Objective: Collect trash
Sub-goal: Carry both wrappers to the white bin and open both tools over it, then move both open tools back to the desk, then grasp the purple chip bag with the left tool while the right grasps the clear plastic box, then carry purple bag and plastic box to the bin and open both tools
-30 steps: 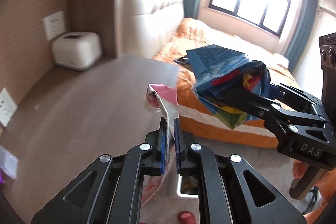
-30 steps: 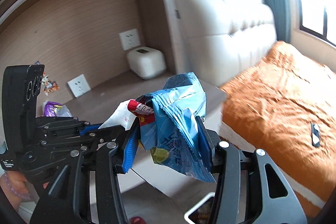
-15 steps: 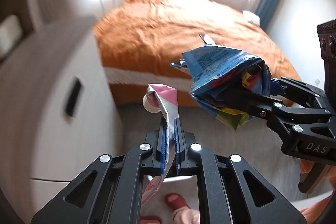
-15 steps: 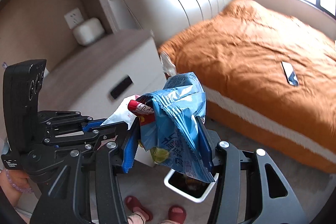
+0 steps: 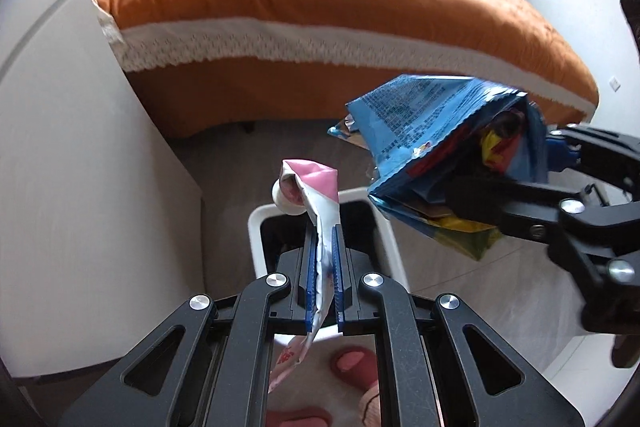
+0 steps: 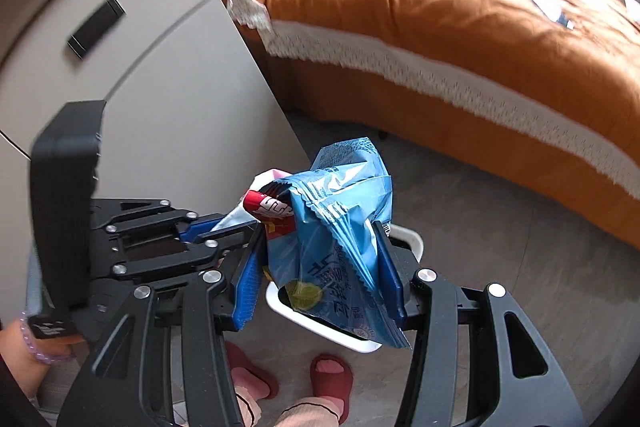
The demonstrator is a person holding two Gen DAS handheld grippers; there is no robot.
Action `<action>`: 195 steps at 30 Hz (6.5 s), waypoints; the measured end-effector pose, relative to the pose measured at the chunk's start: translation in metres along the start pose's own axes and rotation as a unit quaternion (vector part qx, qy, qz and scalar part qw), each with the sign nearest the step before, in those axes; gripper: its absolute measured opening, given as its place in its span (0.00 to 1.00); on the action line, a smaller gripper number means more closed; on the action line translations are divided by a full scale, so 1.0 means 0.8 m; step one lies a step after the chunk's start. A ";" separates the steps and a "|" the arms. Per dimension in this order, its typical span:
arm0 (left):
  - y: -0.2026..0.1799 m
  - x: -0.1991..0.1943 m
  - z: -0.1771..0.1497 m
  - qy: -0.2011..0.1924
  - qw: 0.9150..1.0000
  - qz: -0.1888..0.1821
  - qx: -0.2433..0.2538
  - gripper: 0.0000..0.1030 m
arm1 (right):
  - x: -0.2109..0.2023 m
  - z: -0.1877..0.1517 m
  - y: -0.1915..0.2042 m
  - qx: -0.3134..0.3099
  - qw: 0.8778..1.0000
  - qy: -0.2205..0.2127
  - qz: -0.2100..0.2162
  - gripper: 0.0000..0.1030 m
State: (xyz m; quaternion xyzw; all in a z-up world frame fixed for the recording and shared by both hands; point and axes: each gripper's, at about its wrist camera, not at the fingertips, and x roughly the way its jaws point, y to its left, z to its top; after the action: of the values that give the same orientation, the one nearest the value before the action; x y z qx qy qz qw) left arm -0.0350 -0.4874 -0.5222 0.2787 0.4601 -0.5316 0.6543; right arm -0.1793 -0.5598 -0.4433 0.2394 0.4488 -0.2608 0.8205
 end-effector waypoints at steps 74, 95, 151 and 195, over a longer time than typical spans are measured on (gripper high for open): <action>0.101 -0.544 0.002 -0.234 0.926 0.215 -0.206 0.95 | -0.284 0.189 0.317 -0.231 0.939 -0.197 0.163 0.96; 0.280 -0.733 -0.253 -0.244 0.780 0.395 -0.419 0.95 | -0.233 0.167 0.625 -0.410 0.843 -0.151 0.314 0.96; 0.349 -0.735 -0.207 -0.254 0.831 0.331 -0.367 0.41 | -0.200 0.178 0.662 -0.421 0.873 -0.095 0.228 0.56; -0.037 -0.407 0.097 -0.148 0.983 0.073 -0.085 0.41 | -0.313 0.112 0.102 -0.097 0.990 -0.107 0.001 0.56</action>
State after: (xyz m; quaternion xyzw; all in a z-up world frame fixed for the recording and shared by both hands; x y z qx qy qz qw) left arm -0.0434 -0.4186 -0.1932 0.1733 0.3800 -0.4771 0.7733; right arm -0.1874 -0.5012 -0.1715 0.1299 0.3816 -0.2393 0.8833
